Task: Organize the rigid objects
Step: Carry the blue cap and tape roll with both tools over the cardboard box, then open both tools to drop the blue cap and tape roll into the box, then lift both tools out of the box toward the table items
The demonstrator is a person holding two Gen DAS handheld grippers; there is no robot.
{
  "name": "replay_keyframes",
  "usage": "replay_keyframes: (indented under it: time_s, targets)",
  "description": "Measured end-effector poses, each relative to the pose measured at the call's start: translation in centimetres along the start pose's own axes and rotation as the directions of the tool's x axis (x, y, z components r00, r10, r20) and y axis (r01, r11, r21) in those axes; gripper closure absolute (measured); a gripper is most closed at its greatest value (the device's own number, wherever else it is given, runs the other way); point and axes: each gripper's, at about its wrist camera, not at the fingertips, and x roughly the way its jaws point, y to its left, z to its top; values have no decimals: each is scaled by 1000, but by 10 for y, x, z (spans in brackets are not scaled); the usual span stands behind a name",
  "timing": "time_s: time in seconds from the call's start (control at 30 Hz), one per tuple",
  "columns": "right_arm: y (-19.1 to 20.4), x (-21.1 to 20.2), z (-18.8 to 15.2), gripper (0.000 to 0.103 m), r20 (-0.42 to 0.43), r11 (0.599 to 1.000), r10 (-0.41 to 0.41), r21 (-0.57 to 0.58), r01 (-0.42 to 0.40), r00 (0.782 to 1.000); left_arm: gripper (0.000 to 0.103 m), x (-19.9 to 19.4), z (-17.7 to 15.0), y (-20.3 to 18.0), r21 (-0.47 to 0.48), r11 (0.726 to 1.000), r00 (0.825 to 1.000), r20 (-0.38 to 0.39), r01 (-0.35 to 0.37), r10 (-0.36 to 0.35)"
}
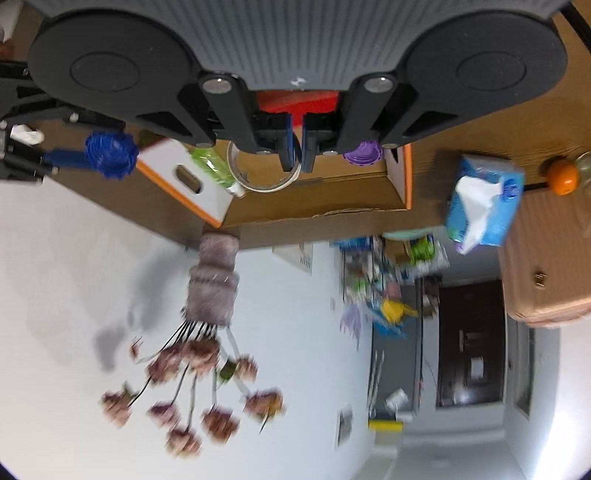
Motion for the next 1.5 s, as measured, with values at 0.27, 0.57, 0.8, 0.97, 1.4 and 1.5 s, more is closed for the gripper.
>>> replay_keyframes:
  time_s: [0.27, 0.57, 0.8, 0.97, 1.4, 1.5]
  targets:
    - [-28, 157, 53, 52, -161, 995, 4, -93, -20, 987, 98, 146, 37, 28, 4, 1000, 974, -225, 1, 0]
    - [-49, 281, 52, 50, -427, 998, 66, 10, -68, 902, 93, 242, 30, 52, -10, 999, 914, -404, -39, 31]
    - [-46, 272, 50, 22, -376, 997, 55, -23, -68, 925, 54, 233, 33, 47, 15, 1000, 936, -350, -20, 24]
    - [-48, 259, 62, 22, -349, 998, 43, -25, -55, 936, 50, 218, 41, 37, 28, 999, 937, -344, -45, 52]
    - [-70, 162, 103, 16, -298, 999, -4, -43, -9, 955, 6, 93, 78, 25, 9, 985, 965, -203, -171, 169]
    - [-73, 137, 97, 16, -301, 999, -29, -37, 18, 953, 3, 65, 66, 22, -10, 980, 963, -187, -197, 192]
